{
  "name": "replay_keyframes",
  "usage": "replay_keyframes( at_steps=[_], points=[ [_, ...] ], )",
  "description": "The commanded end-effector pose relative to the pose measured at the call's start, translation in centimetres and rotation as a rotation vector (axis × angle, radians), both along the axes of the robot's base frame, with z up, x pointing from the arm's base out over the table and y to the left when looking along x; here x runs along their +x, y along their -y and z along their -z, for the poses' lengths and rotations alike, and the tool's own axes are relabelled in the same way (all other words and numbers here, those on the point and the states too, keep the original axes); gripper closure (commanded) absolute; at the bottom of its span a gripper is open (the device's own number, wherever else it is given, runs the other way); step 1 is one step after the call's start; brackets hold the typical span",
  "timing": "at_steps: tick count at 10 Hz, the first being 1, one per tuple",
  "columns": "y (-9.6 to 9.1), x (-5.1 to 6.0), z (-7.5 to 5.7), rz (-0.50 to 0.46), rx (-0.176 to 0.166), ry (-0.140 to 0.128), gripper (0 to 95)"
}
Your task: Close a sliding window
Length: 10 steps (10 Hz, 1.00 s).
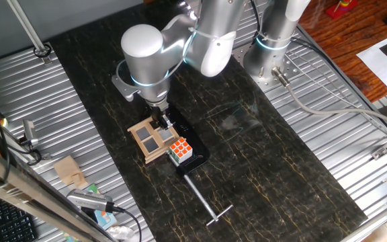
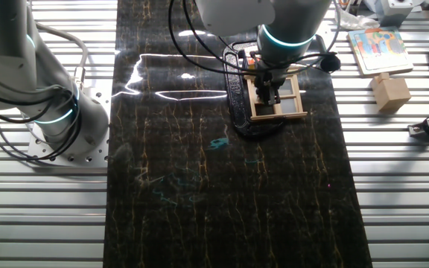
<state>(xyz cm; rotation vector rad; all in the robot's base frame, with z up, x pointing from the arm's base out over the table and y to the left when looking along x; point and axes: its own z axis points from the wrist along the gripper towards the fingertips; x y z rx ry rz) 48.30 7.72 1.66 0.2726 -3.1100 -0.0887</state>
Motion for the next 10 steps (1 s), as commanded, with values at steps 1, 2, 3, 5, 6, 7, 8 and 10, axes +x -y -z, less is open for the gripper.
replay_keyframes(
  at_steps=[1, 2, 3, 5, 6, 7, 8, 10],
  points=[
    [0.34, 0.07, -0.45, -0.008, 0.002, -0.007, 95.0],
    [0.36, 0.08, -0.44, -0.010, -0.002, -0.006, 95.0],
    [0.37, 0.10, -0.44, -0.009, -0.002, -0.006, 95.0],
    [0.39, 0.11, -0.46, -0.009, -0.002, -0.006, 95.0],
    [0.39, 0.11, -0.46, -0.010, -0.002, -0.007, 95.0],
    [0.39, 0.11, -0.46, -0.011, -0.001, -0.008, 95.0],
    [0.39, 0.11, -0.46, -0.012, -0.001, -0.008, 95.0],
    [0.39, 0.11, -0.46, -0.013, -0.002, -0.009, 95.0]
  ],
)
